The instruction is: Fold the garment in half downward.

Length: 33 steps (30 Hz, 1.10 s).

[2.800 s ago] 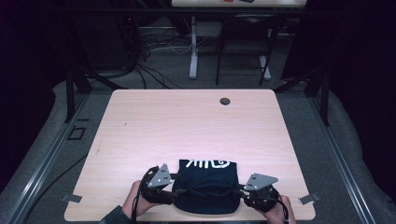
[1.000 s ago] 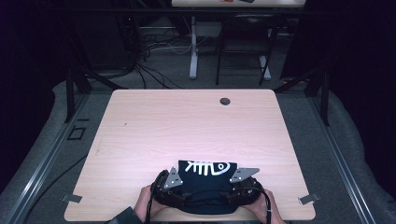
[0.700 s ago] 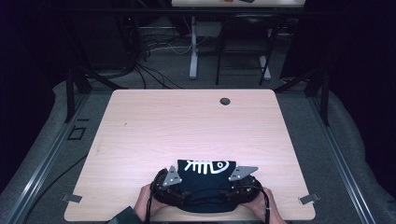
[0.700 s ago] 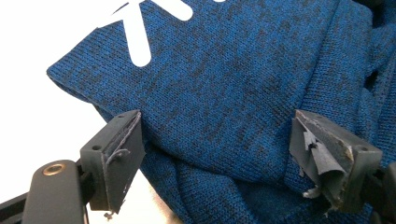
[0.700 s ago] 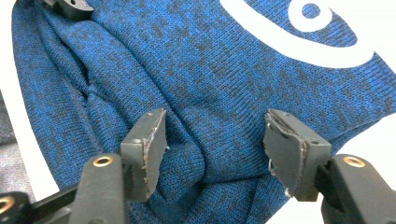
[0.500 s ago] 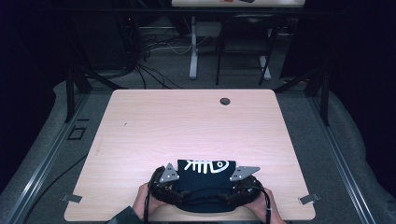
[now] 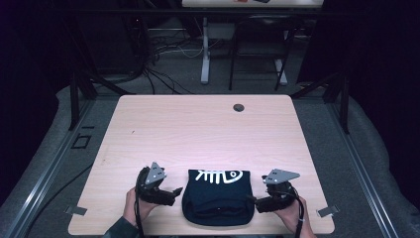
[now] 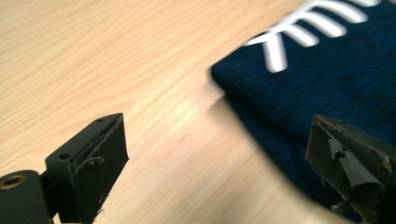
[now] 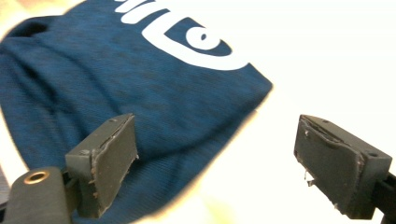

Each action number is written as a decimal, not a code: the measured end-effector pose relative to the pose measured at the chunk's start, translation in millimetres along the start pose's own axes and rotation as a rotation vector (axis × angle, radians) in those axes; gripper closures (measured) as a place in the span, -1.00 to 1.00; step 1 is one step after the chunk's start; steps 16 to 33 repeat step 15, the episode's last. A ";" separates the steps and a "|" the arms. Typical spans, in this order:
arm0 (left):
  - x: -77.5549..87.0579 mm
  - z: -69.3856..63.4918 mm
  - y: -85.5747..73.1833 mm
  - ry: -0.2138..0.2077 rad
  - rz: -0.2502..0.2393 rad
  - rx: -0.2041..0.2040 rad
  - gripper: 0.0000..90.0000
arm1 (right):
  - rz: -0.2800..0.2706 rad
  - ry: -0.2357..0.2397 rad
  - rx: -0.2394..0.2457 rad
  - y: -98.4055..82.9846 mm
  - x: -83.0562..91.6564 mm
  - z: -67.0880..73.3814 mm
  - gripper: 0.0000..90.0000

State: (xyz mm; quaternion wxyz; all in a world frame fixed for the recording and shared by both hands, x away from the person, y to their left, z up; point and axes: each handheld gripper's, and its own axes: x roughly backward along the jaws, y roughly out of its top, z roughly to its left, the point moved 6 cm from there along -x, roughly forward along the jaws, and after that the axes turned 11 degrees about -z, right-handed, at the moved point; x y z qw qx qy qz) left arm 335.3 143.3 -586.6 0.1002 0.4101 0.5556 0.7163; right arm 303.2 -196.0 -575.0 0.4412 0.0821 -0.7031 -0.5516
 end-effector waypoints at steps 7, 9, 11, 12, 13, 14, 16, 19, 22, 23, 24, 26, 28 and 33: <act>0.3 27.6 -24.1 0.088 0.072 0.045 -0.92 | 0.026 -0.107 -0.057 -20.4 13.2 -33.1 -0.73; -0.1 32.8 -29.6 0.098 0.085 0.066 -0.93 | 0.051 -0.140 -0.086 -33.0 15.2 -44.8 -0.73; -0.5 35.8 -32.8 0.116 0.095 0.067 -0.93 | 0.052 -0.147 -0.090 -37.1 15.0 -48.9 -0.73; -0.9 37.1 -34.1 0.123 0.106 0.059 -0.94 | 0.060 -0.153 -0.098 -41.0 15.5 -52.7 -0.73; -1.8 38.9 -36.4 0.129 0.119 0.057 -0.95 | 0.059 -0.159 -0.113 -43.4 15.6 -54.9 -0.73; -3.1 40.2 -38.1 0.133 0.116 0.063 -0.96 | 0.069 -0.167 -0.138 -48.6 16.2 -61.0 -0.73; -3.4 41.0 -39.7 0.126 0.125 0.073 -0.96 | 0.069 -0.167 -0.138 -48.6 16.2 -61.0 -0.73; -3.4 41.0 -39.7 0.126 0.125 0.073 -0.96 | 0.069 -0.167 -0.138 -48.6 16.2 -61.0 -0.73; -3.4 41.0 -39.7 0.126 0.125 0.073 -0.96 | 0.069 -0.167 -0.138 -48.6 16.2 -61.0 -0.73; -3.4 41.0 -39.7 0.126 0.125 0.073 -0.96 | 0.069 -0.167 -0.138 -48.6 16.2 -61.0 -0.73; -3.4 41.0 -39.7 0.126 0.125 0.073 -0.96 | 0.069 -0.167 -0.138 -48.6 16.2 -61.0 -0.73; -3.4 41.0 -39.7 0.126 0.125 0.073 -0.96 | 0.069 -0.167 -0.138 -48.6 16.2 -61.0 -0.73; -3.4 41.0 -39.7 0.126 0.125 0.073 -0.96 | 0.069 -0.167 -0.138 -48.6 16.2 -61.0 -0.73; -3.4 41.0 -39.7 0.126 0.125 0.073 -0.96 | 0.069 -0.167 -0.138 -48.6 16.2 -61.0 -0.73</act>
